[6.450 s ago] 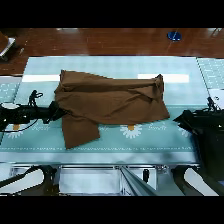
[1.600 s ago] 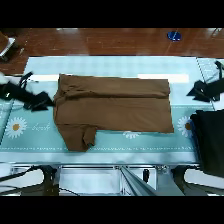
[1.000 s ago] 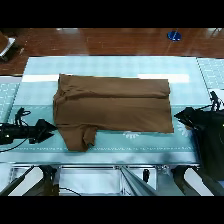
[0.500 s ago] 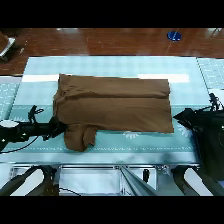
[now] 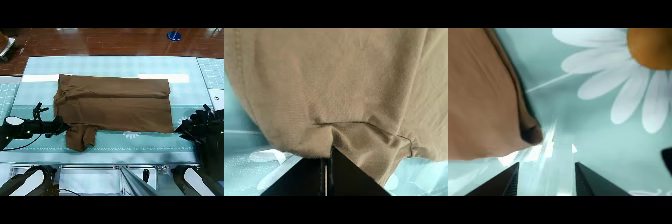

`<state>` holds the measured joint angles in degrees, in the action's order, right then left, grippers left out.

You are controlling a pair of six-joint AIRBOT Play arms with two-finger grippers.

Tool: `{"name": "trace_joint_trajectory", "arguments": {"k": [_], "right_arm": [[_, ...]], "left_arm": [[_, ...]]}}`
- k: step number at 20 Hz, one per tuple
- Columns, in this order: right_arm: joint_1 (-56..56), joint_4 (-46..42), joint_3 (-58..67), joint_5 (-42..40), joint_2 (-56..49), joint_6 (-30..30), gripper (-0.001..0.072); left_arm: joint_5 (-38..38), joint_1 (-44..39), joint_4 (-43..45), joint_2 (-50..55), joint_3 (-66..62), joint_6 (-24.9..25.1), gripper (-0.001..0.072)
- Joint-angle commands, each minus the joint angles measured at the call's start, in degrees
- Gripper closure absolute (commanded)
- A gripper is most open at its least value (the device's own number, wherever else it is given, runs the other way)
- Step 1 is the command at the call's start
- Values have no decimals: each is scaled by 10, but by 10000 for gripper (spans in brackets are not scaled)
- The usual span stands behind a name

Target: Fold the shirts.

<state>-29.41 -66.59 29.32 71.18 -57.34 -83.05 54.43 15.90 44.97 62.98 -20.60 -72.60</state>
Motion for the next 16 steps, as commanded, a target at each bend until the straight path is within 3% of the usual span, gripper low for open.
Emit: {"name": "trace_joint_trajectory", "arguments": {"k": [1,11,12,13,14,16], "right_arm": [[8,4,-6,5,-19,-4,302],[93,93,53,-101,-131,-8,323],[93,102,65,-98,-139,-4,459],[97,124,74,-94,-144,27,657],[101,151,83,-89,-144,64,692],[101,168,123,-63,-144,84,692]], "left_arm": [[7,-1,-7,-1,-4,1,681],[16,-1,-6,-1,-4,2,681],[16,-1,-6,-1,-4,2,681],[16,-1,-6,-1,-5,2,681],[17,-1,-6,-1,-12,7,681],[39,-1,-7,-1,-48,15,681]]}}
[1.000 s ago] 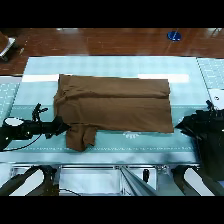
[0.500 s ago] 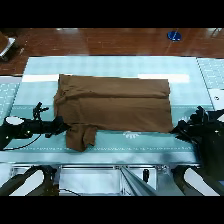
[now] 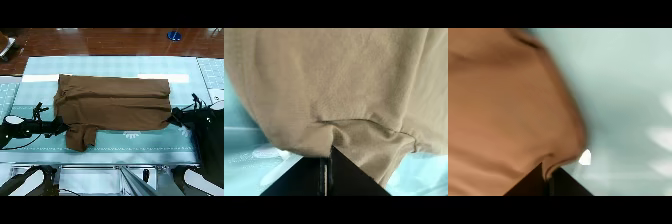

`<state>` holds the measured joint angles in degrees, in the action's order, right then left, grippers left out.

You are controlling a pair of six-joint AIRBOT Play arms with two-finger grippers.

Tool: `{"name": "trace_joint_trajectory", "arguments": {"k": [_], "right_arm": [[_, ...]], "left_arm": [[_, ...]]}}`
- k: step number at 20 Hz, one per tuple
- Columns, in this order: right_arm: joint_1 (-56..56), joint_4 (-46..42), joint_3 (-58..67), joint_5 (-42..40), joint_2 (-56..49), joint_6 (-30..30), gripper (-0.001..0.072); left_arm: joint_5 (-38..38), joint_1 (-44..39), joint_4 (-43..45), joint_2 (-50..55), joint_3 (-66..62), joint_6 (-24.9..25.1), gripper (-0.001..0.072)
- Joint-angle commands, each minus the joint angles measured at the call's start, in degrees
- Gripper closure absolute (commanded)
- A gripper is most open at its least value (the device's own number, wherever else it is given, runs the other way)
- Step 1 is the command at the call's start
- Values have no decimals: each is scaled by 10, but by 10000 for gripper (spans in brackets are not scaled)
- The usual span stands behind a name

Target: Fold the shirts.

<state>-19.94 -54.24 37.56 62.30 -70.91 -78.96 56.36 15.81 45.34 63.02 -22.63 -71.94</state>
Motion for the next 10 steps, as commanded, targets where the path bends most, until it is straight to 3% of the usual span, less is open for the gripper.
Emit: {"name": "trace_joint_trajectory", "arguments": {"k": [1,5,10], "right_arm": [[6,42,68,35,-8,43,692],[17,44,172,45,-42,34,692],[41,49,291,20,-140,7,693]], "left_arm": [[33,0,-11,-1,-57,8,681],[25,-12,-19,23,-188,0,682],[22,-52,-19,183,-399,-39,681]]}}
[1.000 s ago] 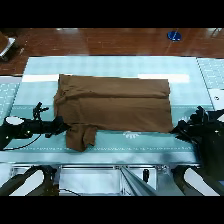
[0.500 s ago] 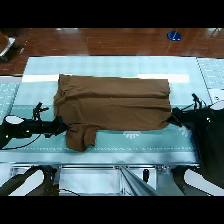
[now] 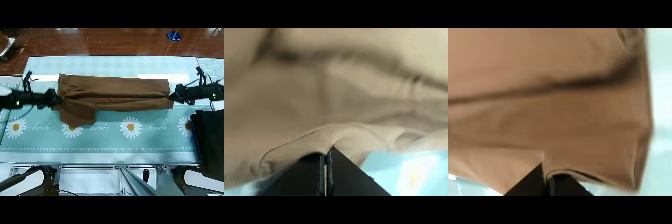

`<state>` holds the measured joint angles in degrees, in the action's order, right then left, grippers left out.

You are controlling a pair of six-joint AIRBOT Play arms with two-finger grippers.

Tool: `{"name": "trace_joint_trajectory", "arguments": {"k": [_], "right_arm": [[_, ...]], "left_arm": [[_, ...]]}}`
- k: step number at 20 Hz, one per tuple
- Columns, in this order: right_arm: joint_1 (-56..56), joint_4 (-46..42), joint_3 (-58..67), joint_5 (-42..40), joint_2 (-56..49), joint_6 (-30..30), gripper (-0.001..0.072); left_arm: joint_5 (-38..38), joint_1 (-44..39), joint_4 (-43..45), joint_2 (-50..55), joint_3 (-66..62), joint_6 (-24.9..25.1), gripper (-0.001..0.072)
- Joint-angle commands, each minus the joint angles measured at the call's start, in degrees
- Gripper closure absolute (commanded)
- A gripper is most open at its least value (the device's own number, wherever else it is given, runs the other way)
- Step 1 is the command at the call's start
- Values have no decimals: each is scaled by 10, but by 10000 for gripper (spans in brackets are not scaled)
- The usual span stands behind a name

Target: Fold the shirts.

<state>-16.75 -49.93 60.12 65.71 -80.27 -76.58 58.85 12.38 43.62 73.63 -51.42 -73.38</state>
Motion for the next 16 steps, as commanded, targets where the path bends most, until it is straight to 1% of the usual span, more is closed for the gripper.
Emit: {"name": "trace_joint_trajectory", "arguments": {"k": [1,3,7,9,12,13,14,15,16], "right_arm": [[9,5,87,-17,-64,-23,692],[9,6,130,-17,-100,-29,692],[9,6,204,-18,-163,-46,692],[9,10,230,-17,-192,-47,692],[9,28,243,-42,-222,-46,691],[9,36,243,-52,-229,-46,630],[9,39,243,-63,-233,-46,447],[9,40,243,-69,-233,-43,296],[4,37,249,-61,-232,-38,295]], "left_arm": [[-2,-20,-1,112,-156,-37,682],[11,-24,-1,181,-245,-61,682],[43,-28,-1,295,-395,-90,682],[59,-31,-1,339,-440,-99,682],[57,-35,-1,374,-453,-99,681],[57,-37,-1,381,-453,-99,662],[49,-38,-1,383,-453,-99,486],[52,-38,-1,382,-455,-99,202],[71,-33,10,381,-466,-89,198]]}}
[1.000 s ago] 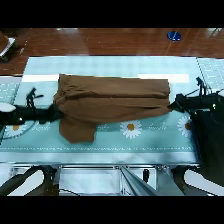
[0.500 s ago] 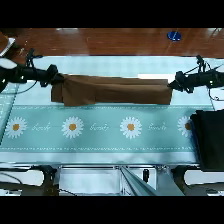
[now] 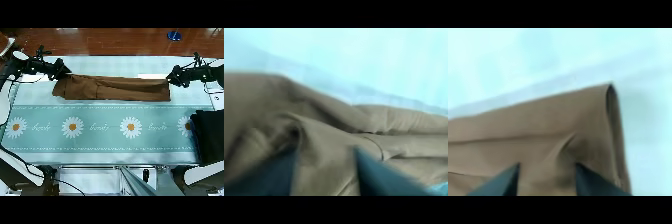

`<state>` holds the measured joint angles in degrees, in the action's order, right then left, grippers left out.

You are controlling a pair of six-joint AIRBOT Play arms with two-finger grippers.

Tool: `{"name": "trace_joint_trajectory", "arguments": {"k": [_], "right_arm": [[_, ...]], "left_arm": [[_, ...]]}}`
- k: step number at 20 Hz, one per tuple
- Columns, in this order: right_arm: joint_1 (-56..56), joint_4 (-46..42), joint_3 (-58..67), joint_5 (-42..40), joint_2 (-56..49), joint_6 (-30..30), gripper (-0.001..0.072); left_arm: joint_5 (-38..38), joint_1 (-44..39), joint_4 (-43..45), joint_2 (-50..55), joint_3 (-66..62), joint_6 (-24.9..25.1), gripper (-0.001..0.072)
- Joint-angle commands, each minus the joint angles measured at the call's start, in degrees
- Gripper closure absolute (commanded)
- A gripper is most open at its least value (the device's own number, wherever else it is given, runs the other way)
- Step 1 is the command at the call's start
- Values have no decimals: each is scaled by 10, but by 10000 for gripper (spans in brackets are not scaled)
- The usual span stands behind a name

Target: Fold the shirts.

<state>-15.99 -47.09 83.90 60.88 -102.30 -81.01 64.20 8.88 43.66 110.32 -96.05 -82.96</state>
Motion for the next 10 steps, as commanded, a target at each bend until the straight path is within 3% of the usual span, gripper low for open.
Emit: {"name": "trace_joint_trajectory", "arguments": {"k": [1,3,6,10], "right_arm": [[-15,0,21,11,-8,7,296],[-55,-21,34,56,9,0,296],[-115,-83,20,86,42,-13,296],[-130,-73,-68,36,52,-24,296]], "left_arm": [[51,13,42,11,-41,2,199],[107,48,150,-12,-56,-49,199],[117,100,253,-96,5,-51,199],[-114,117,207,-291,279,-33,199]]}}
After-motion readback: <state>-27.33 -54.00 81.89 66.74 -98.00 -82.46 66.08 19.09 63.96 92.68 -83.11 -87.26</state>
